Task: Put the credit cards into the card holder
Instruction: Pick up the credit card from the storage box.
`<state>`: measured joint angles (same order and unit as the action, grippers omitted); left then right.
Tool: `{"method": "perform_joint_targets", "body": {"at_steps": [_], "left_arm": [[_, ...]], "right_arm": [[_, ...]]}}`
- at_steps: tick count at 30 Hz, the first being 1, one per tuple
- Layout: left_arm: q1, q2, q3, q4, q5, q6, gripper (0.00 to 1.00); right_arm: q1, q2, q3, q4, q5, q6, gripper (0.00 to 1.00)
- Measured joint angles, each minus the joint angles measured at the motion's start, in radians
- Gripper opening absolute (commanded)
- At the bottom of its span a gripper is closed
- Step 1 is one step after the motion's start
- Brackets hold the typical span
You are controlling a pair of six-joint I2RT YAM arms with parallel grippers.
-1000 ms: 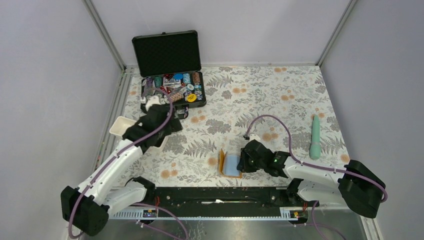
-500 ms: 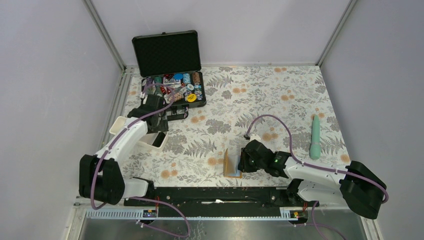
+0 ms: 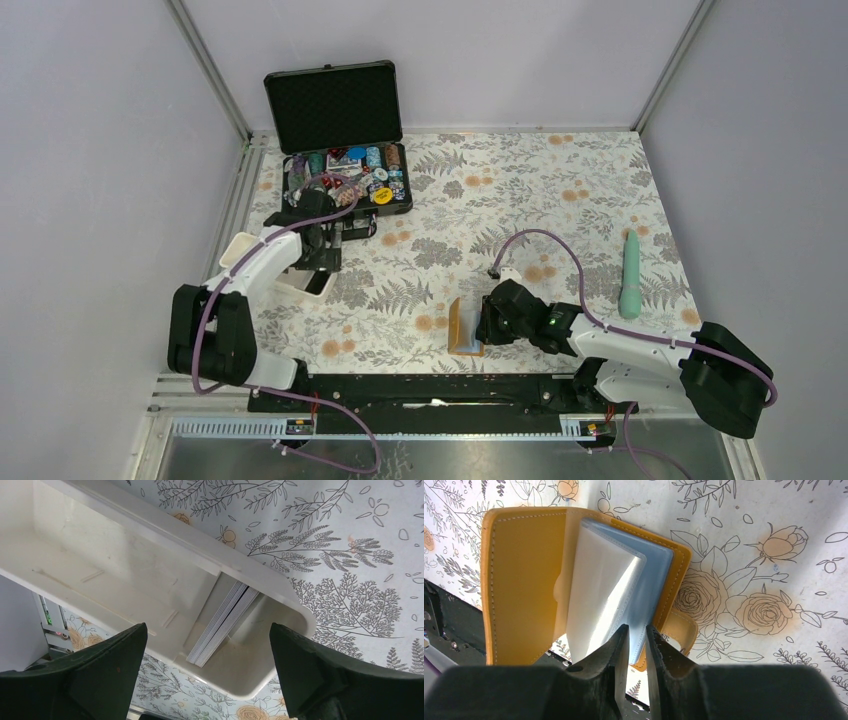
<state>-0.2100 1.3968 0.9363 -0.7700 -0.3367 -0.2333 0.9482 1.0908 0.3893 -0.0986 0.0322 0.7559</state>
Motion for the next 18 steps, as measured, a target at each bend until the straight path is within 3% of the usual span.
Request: {"method": "perform_joint_targets", "body": {"at_steps": [7,18], "left_arm": [[0.006,0.070,0.029,-0.003,-0.009,0.006,0.98],[0.006,0.075,0.032,-0.003,-0.018,0.009,0.74]], "right_arm": [[0.000,0.000,0.000,0.000,0.000,0.000,0.25],[0.000,0.000,-0.001,0.000,0.000,0.000,0.25]]}}
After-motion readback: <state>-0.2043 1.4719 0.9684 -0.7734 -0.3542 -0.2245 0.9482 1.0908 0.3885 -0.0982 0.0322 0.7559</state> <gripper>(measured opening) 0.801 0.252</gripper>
